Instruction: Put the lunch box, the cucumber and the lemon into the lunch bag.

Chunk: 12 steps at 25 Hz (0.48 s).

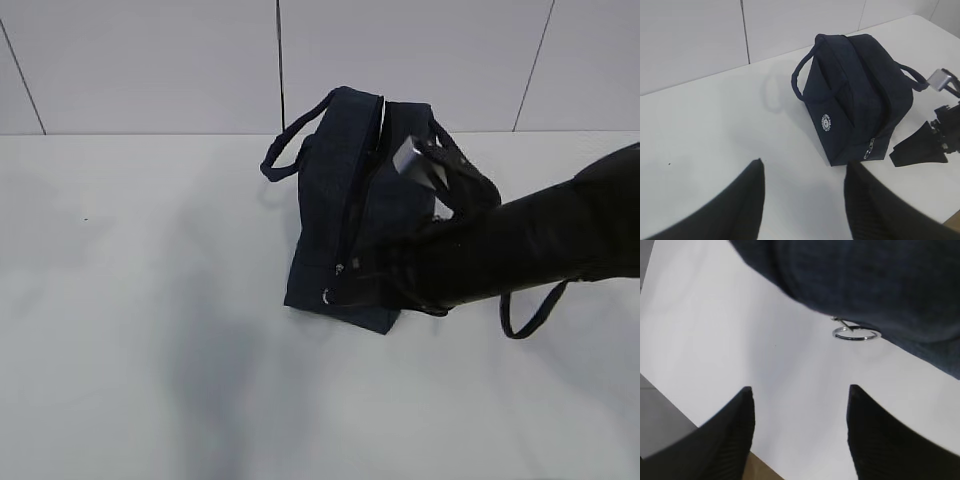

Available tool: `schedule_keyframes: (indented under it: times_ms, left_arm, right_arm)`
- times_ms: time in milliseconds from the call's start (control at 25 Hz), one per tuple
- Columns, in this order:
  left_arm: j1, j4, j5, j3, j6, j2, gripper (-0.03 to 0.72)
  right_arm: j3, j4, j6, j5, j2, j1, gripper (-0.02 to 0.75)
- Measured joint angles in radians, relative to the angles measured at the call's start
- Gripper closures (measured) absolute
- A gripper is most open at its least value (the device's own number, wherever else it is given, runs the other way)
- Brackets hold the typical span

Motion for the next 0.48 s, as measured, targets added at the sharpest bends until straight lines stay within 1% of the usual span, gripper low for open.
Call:
schedule_keyframes:
  times_ms: [40,120,280,480]
  left_arm:
    - [0.0,0.0,-0.001,0.0,0.0,0.0,0.318]
    - [0.0,0.0,-0.001,0.0,0.0,0.0,0.318]
    - [0.0,-0.002,-0.001,0.0,0.0,0.0,0.318]
    - [0.0,-0.002,-0.001,0.0,0.0,0.0,0.318]
  right_arm:
    - [0.0,0.046,-0.005,0.0,0.022,0.0,0.3]
    - [-0.004,0.114,-0.01,-0.002,0.058,0.0,0.275]
    - [-0.025,0.201,-0.028,-0.009,0.104,0.0,0.269]
    - [-0.04,0.265,-0.034,-0.037,0.146,0.0,0.272]
